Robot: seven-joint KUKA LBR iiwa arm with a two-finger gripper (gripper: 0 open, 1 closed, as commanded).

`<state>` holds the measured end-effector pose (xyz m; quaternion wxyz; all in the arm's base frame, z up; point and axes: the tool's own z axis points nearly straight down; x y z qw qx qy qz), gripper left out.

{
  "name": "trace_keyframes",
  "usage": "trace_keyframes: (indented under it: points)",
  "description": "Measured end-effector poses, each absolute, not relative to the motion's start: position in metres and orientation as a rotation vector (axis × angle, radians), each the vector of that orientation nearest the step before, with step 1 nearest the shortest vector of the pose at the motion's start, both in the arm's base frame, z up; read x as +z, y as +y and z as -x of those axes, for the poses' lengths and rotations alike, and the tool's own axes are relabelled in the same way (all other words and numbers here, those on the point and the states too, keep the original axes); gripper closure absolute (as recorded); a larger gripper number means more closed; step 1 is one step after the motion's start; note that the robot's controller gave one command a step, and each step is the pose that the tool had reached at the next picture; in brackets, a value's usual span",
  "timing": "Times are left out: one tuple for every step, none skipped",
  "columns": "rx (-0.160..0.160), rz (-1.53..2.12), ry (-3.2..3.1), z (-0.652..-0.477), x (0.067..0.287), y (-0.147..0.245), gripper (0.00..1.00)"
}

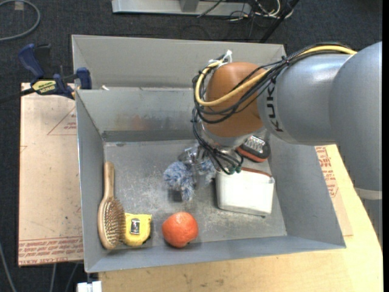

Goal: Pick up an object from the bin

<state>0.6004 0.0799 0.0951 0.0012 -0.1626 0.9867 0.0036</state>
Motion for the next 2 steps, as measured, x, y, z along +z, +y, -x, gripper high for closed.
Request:
trace_keyframes:
  points:
    - [0.010, 0.508, 3.088, -0.6032, 0.1116, 0.0802, 1.00]
    - [0.011, 0.507, 3.087, -0.6033, 0.1190, 0.0804, 1.00]
